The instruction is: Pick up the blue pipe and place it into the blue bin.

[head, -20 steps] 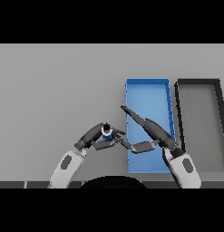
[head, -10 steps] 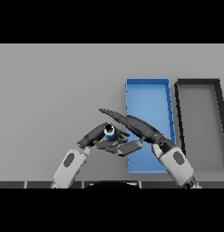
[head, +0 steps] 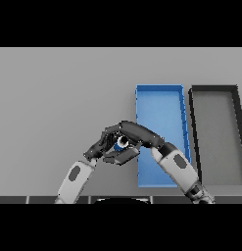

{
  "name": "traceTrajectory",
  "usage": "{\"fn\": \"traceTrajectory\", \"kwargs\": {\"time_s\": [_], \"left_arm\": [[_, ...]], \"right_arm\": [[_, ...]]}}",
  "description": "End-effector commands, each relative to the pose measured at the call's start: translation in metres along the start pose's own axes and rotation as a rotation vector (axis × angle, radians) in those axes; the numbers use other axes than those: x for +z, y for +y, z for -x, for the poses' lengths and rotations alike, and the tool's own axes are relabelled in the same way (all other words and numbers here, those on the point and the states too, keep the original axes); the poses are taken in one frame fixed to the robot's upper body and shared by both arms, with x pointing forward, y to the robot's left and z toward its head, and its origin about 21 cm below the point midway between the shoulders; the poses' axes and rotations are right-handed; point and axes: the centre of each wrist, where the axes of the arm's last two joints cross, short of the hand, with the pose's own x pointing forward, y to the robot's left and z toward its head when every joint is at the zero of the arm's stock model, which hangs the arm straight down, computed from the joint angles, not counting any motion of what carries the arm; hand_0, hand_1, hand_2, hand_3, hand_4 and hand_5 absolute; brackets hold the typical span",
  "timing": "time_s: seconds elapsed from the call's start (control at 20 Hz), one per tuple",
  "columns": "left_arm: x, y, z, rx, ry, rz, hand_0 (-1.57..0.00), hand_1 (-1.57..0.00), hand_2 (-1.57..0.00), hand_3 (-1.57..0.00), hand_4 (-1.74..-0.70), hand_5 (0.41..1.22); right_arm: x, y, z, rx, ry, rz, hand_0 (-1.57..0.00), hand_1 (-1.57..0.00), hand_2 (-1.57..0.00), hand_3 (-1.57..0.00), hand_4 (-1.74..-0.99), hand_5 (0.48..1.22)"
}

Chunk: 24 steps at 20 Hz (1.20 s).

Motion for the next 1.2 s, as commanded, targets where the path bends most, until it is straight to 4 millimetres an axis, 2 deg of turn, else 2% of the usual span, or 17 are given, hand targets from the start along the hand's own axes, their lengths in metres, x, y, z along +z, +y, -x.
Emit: {"fn": "traceTrajectory", "kwargs": {"time_s": [0.0, 0.05, 0.1, 0.15, 0.25, 0.35, 0.5, 0.75, 0.8, 0.85, 0.9, 1.0, 1.15], "left_arm": [[-0.001, -0.002, 0.001, 0.002, -0.003, -0.001, -1.57, -1.57, -1.57, -1.57, -1.64, 1.221], [-0.003, -0.003, 0.0, 0.017, -0.021, 0.004, -1.57, -1.57, -1.57, -1.51, -1.66, 1.221], [-0.003, -0.004, -0.002, 0.044, -0.049, 0.006, -1.57, -1.57, -1.57, -1.52, -1.68, 1.221], [-0.003, -0.003, -0.002, 0.067, -0.069, 0.01, -1.57, -1.57, -1.57, -1.53, -1.69, 1.221], [-0.006, -0.001, -0.001, 0.074, -0.08, 0.009, -1.57, -1.57, -1.57, -1.49, -1.71, 1.221], [-0.006, 0.0, -0.004, 0.082, -0.091, 0.016, -1.57, -1.57, -1.57, -1.44, -1.72, 1.221], [-0.003, 0.001, -0.006, 0.068, -0.083, 0.003, -1.57, -1.57, -1.57, -1.43, -1.73, 1.221], [0.0, 0.0, -0.007, 0.006, -0.109, -0.032, -1.57, -1.57, -1.57, -1.45, -1.72, 1.221], [0.001, 0.004, -0.009, -0.025, -0.089, -0.041, -1.46, -1.34, -1.29, -1.17, -1.6, 1.221], [0.003, 0.003, -0.007, -0.022, -0.083, -0.013, -1.17, -1.07, -1.03, -0.93, -1.47, 1.221], [0.001, 0.005, -0.006, -0.033, -0.079, 0.023, -0.94, -0.86, -0.83, -0.75, -1.37, 1.221], [0.002, 0.007, -0.006, -0.066, -0.06, 0.057, -0.6, -0.55, -0.53, -0.48, -1.21, 1.221], [0.005, 0.008, -0.004, -0.089, -0.015, 0.043, -0.31, -0.28, -0.27, -0.24, -1.05, 0.938]], "right_arm": [[-0.001, -0.001, -0.001, -0.012, -0.002, 0.001, -1.01, -1.02, -1.04, -0.87, -1.514, 0.55], [0.0, 0.001, -0.002, -0.035, -0.02, -0.006, -1.13, -1.13, -1.15, -0.95, -1.551, 0.596], [-0.001, 0.002, -0.004, -0.051, -0.033, -0.001, -1.22, -1.22, -1.23, -1.02, -1.581, 0.65], [-0.001, 0.005, -0.002, -0.073, -0.05, -0.005, -1.29, -1.29, -1.3, -1.1, -1.606, 0.765], [-0.005, 0.01, -0.001, -0.077, -0.075, -0.001, -1.39, -1.39, -1.4, -1.25, -1.648, 0.929], [-0.003, 0.011, -0.002, -0.055, -0.096, 0.007, -1.45, -1.45, -1.46, -1.36, -1.68, 1.034], [-0.004, 0.012, -0.002, -0.055, -0.113, -0.001, -1.51, -1.51, -1.51, -1.46, -1.71, 1.125], [-0.005, 0.019, 0.0, -0.071, -0.152, 0.031, -1.55, -1.55, -1.55, -1.54, -1.731, 1.19], [-0.007, 0.018, -0.001, -0.06, -0.144, 0.044, -1.56, -1.56, -1.56, -1.54, -1.733, 1.196], [-0.006, 0.018, -0.001, -0.055, -0.129, 0.039, -1.56, -1.56, -1.56, -1.55, -1.734, 1.201], [-0.006, 0.02, -0.005, -0.057, -0.099, 0.041, -1.56, -1.56, -1.56, -1.55, -1.736, 1.205], [-0.007, 0.019, -0.007, -0.067, -0.068, 0.043, -1.56, -1.56, -1.56, -1.56, -1.738, 1.211], [-0.007, 0.02, -0.006, -0.061, -0.051, 0.057, -1.57, -1.57, -1.57, -1.56, -1.739, 1.216]]}}
